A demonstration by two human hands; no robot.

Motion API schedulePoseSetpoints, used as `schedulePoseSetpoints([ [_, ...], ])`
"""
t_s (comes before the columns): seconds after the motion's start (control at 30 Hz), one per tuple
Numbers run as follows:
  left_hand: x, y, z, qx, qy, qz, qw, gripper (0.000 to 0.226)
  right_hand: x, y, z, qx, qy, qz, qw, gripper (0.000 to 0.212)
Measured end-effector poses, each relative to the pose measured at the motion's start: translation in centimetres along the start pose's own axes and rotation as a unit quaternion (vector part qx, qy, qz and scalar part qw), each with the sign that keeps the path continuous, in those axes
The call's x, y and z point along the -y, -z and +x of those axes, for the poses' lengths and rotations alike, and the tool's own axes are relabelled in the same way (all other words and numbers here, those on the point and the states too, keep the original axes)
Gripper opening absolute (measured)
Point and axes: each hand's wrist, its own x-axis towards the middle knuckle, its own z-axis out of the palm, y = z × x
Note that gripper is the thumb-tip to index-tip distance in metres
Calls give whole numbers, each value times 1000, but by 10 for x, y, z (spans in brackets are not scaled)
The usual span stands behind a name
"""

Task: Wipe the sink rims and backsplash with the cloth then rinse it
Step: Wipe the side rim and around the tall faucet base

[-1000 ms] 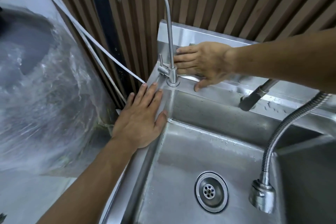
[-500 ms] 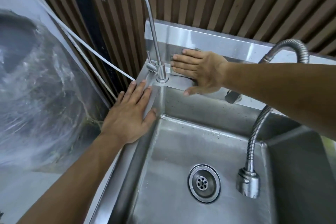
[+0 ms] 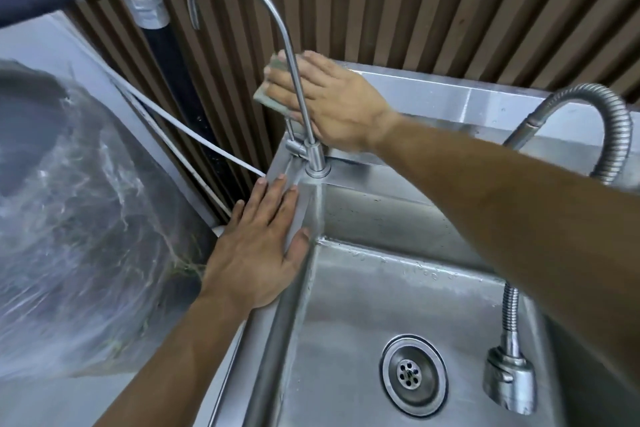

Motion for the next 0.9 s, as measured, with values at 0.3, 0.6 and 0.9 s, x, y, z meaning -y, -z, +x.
schedulePoseSetpoints([
  [0.3, -1, 2, 2, 5, -8, 2, 1000, 86, 37, -15, -56, -91, -309, 13, 946, 54],
  [0.6, 3, 4, 4, -30, -11, -90, 995, 78, 13, -7, -29, -79, -184, -30, 979, 54],
  [0.9, -3, 0, 31, -117, 15, -127, 985, 49, 13, -4, 19, -60, -106, -35, 992, 55],
])
